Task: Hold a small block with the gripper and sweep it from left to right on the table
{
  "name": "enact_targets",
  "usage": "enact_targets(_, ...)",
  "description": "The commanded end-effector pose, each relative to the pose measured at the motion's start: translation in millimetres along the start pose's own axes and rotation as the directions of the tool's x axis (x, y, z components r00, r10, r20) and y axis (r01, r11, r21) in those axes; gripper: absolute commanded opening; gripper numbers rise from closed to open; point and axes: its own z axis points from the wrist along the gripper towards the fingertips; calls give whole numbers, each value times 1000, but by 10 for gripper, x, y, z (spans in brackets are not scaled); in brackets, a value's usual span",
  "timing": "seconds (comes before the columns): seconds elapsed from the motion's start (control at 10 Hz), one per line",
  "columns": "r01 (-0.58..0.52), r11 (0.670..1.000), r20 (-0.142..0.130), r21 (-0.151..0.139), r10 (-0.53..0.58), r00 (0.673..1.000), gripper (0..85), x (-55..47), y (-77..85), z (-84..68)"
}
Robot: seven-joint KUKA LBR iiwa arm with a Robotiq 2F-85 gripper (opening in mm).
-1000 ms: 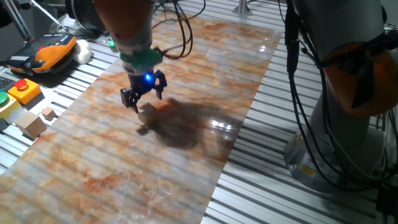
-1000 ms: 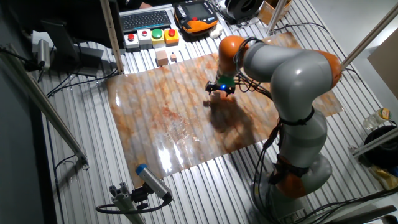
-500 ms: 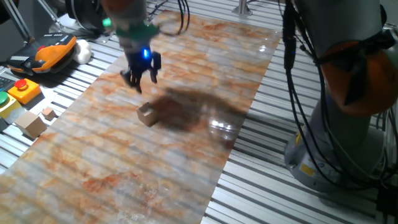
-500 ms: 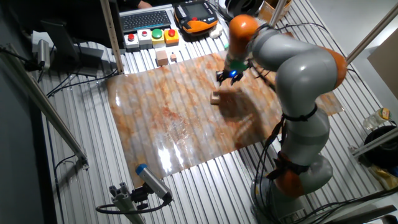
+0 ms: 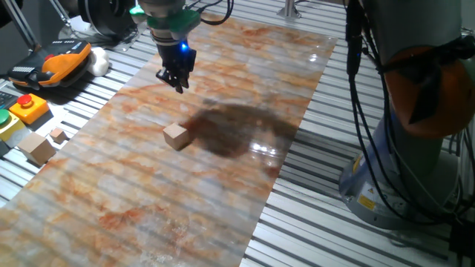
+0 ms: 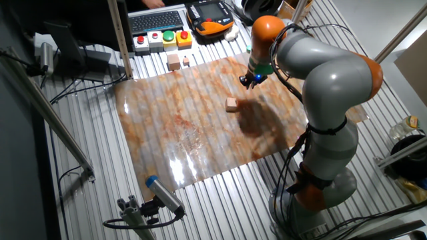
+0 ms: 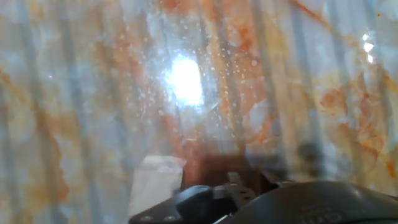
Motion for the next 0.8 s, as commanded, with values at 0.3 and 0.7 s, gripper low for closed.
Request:
enact_targets(0.3,43,999,20,12,-43,999,0,39,45,15)
enact_targets(0.7,56,998,14,-2,-56,998,0,69,59,8)
